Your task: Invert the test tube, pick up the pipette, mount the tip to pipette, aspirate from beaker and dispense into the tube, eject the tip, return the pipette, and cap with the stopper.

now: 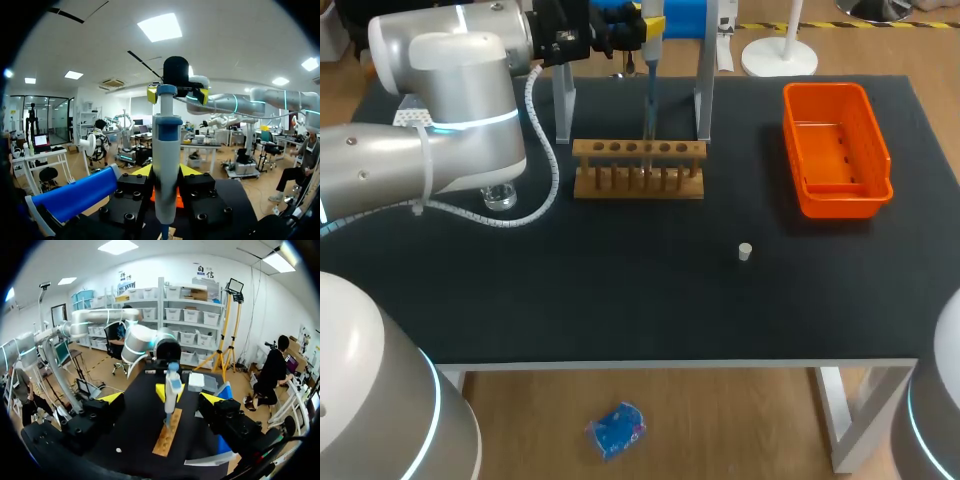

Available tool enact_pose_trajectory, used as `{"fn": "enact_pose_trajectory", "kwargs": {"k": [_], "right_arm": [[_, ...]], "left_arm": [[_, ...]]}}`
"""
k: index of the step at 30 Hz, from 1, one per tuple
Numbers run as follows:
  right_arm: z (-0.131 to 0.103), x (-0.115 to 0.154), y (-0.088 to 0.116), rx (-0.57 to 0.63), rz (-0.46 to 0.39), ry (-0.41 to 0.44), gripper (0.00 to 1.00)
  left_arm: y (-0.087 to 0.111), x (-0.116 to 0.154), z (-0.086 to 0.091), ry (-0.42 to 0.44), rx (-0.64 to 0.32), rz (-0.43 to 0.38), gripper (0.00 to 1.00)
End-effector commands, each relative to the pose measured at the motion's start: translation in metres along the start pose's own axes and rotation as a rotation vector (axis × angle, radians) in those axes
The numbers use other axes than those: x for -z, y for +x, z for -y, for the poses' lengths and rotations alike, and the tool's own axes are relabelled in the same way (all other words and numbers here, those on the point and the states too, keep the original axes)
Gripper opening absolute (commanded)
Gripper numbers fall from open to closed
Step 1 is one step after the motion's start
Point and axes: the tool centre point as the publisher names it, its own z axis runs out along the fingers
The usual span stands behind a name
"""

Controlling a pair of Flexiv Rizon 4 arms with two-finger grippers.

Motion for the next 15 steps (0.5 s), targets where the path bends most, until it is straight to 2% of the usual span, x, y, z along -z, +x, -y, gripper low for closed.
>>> {"fn": "enact_pose_trajectory", "kwargs": {"k": [1, 12, 15], "right_arm": [[0.026, -0.008, 0.029, 0.008, 0.204, 0.008, 1.00], [0.092, -0.027, 0.048, 0.018, 0.396, 0.036, 1.00], [0.096, -0.029, 0.050, 0.019, 0.405, 0.020, 1.00]], "left_arm": [[0.001, 0.000, 0.000, 0.000, 0.000, 0.003, 0.00], [0.001, 0.000, 0.000, 0.000, 0.000, 0.003, 0.00], [0.001, 0.000, 0.000, 0.000, 0.000, 0.003, 0.00]]}}
